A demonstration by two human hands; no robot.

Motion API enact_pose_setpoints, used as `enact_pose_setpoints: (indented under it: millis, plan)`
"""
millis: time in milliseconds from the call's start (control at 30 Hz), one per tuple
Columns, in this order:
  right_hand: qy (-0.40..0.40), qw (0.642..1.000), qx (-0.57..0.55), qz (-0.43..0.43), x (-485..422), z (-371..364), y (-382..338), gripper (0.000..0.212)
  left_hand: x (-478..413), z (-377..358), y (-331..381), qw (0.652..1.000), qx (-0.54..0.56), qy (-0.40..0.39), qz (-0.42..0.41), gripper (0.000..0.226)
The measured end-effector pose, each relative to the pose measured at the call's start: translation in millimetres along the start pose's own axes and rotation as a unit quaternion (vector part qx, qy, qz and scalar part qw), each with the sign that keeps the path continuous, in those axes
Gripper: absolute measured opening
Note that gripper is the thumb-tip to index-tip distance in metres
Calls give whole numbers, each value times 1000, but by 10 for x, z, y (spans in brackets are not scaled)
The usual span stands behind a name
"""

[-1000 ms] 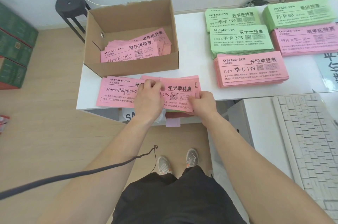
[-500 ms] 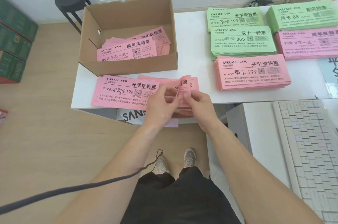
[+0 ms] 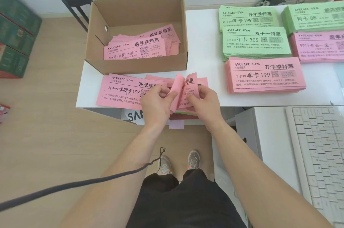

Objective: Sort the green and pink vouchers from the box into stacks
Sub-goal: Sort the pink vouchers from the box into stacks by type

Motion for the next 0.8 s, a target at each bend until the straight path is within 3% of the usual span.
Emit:
enact_pose_setpoints:
  millis: [100, 233, 300, 433, 500, 633, 800]
  plan:
    - [36, 998, 49, 20, -20, 16, -12, 11, -22, -21, -67, 1000, 3, -6, 6, 22]
    - [92, 988, 100, 76, 51, 91, -86, 55, -21, -45, -17, 996, -41, -52, -61, 32]
    - [87, 979, 143, 116, 92, 93, -137, 65, -8, -48, 56, 989, -75, -69, -103, 41]
    - [100, 968, 202, 112, 79, 97, -170, 22, 11, -65, 149, 981, -106, -67, -148, 19]
    - [119, 971, 185, 88, 81, 124, -159, 15, 17, -68, 196, 983, -111, -58, -137, 14]
    - [123, 975, 172, 68, 75, 168, -151, 16, 15, -119, 243, 989, -81, -48, -114, 11]
    - [107, 981, 153, 48, 66, 180, -158, 34, 60, -252, 220, 973, -125, -82, -176, 13]
Point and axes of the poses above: each hand's wrist, its own x-axis away from the middle knuckle, its own z-axis out of the back of the hand, y = z × x, the point moved 4 cm from there along -x, towards the middle knuckle, and after that the axes turned 11 degrees about -z, right-handed, at the moved point
